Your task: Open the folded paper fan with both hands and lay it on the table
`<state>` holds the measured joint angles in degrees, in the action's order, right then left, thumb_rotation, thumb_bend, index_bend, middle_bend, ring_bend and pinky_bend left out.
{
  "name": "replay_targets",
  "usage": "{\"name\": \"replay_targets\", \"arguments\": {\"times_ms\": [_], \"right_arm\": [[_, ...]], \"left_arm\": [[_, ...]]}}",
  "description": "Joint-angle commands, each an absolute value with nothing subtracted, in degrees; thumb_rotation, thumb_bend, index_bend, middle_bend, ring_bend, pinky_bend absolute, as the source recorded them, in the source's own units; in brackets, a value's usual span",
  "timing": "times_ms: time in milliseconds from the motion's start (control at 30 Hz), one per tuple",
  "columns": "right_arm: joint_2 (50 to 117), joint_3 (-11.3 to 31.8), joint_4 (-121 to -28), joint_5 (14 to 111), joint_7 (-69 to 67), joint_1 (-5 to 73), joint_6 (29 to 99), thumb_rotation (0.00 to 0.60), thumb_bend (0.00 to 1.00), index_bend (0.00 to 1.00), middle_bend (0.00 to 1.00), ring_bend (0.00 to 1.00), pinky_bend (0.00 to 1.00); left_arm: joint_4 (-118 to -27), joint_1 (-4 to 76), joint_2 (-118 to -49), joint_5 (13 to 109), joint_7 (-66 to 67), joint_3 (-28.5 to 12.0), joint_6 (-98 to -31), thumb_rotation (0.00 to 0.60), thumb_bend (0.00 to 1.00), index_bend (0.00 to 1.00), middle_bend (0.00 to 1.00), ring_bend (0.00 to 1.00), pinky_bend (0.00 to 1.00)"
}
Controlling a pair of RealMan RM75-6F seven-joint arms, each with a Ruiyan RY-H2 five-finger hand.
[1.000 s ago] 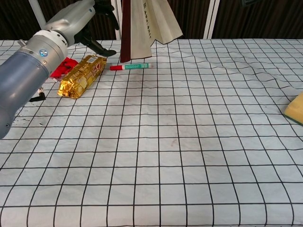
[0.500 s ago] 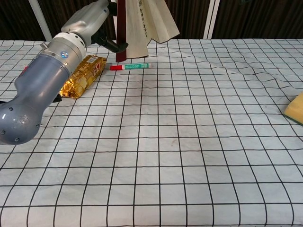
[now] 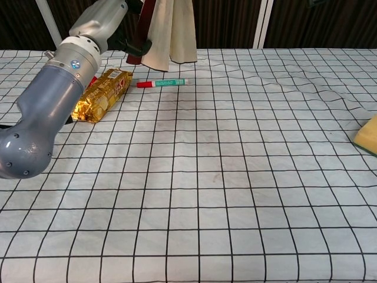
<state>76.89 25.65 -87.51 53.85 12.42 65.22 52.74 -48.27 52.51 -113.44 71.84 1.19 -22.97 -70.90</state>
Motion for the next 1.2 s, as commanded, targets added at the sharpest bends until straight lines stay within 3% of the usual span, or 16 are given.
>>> {"name": "replay_targets", "arguments": {"times_ms": [33,633,1200], "right_arm": [[76.51,25.00,-87.16,53.69,12.69,64.58,52.99,0.600,0.39,0.78,0.87,0.93,0.78],[72.14,19.94,-86.49,55.18,13.61,56.93,56.86,0.600,0.39,0.78,0.87,0.93,0.78],[69.83,16.52,-86.09,59.66,12.73,50.60,60.15,0.600,0.39,0.78,0.87,0.93,0.78]], "left_arm": [[-49.32,51.63,-112.30,72.01,1.16,-22.78,-71.55,0.600,0.40,0.62,0.23,0.00,0.00],[-58.29,47.27,-103.24,71.30,5.62,-21.57,-71.50,0.600,0.40,0.62,0.23,0.00,0.00],[-59.67,47.02,-102.88,71.03,7.90,-20.72,-71.02,0.600,0.40,0.62,0.23,0.00,0.00]]}}
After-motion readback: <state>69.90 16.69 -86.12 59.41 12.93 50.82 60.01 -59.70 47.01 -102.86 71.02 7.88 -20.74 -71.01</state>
